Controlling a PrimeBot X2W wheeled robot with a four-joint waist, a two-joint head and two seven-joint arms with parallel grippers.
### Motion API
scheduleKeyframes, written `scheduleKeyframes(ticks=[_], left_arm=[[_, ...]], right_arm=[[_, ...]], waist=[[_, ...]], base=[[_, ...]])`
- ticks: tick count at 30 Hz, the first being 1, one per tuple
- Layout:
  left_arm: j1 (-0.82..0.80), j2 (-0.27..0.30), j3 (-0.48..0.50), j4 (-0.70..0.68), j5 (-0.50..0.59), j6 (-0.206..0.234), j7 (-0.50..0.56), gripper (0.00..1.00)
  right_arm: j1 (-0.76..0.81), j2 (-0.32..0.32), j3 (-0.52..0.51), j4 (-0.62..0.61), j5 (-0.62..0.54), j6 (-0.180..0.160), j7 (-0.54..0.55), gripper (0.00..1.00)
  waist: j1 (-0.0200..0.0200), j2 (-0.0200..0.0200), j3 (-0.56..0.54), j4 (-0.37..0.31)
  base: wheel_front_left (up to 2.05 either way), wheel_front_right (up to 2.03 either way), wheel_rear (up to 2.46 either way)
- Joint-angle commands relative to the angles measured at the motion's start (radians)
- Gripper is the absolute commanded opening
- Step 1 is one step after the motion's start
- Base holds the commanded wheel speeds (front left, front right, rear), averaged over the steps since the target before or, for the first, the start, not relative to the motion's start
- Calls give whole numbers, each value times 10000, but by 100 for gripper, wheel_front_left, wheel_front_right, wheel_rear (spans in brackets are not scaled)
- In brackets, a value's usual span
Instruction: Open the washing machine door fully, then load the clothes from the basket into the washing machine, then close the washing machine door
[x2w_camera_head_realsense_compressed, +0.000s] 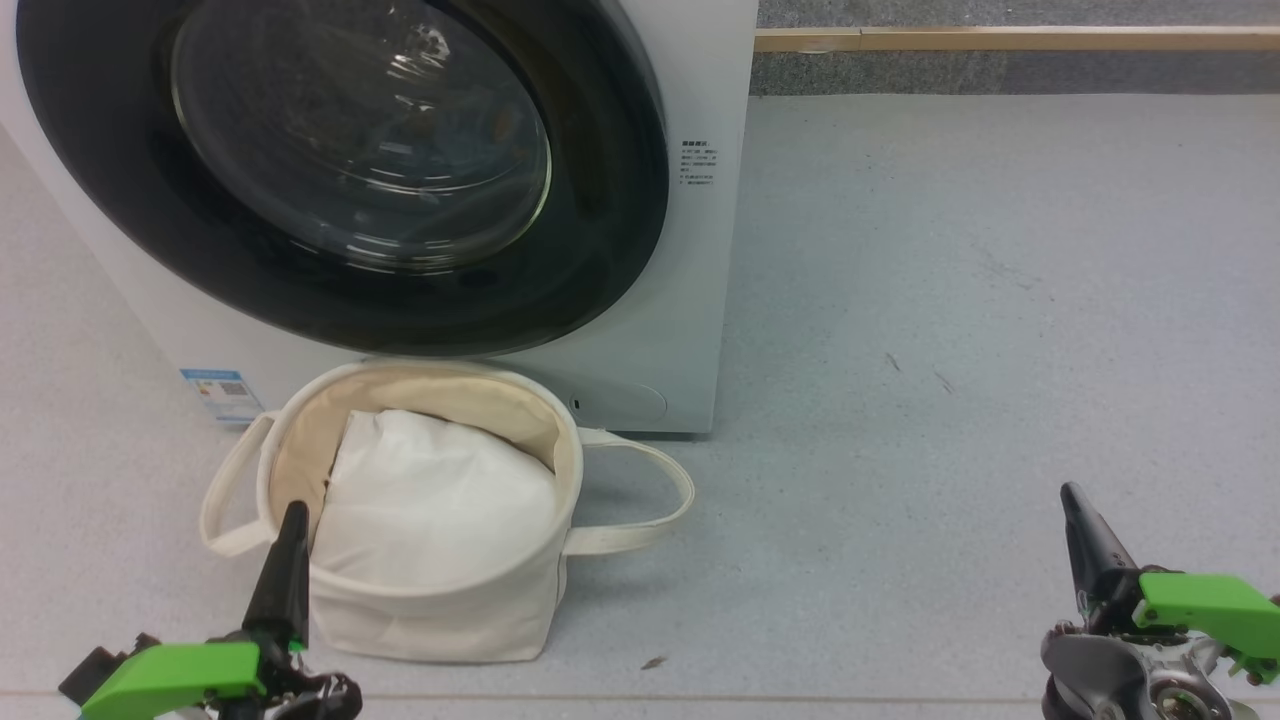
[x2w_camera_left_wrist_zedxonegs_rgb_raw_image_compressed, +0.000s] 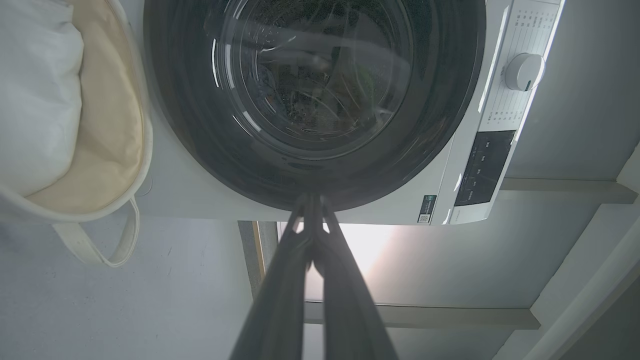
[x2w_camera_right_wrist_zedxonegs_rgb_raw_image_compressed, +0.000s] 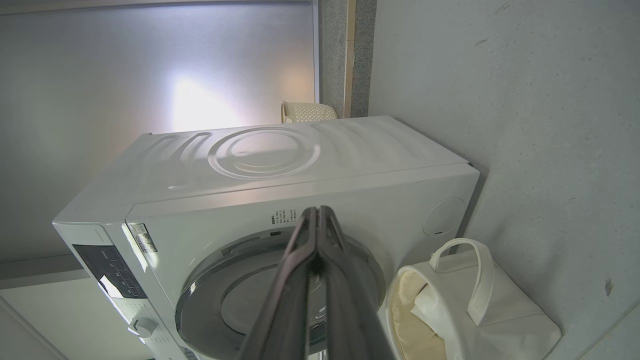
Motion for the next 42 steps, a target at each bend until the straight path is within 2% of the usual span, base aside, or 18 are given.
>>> scheduleKeyframes(ticks=[1, 42], left_arm=[[-220, 47, 346, -436, -29, 5, 77, 0], [-220, 47, 346, -436, -29, 5, 77, 0]], right_arm=[[-126, 12, 186, -390, 97, 2, 68, 0], [-116, -78, 308, -398, 203, 2, -28, 0]], waist=[[0, 0, 0, 1], [0, 0, 0, 1]], base=[[0, 0, 0], [0, 0, 0]])
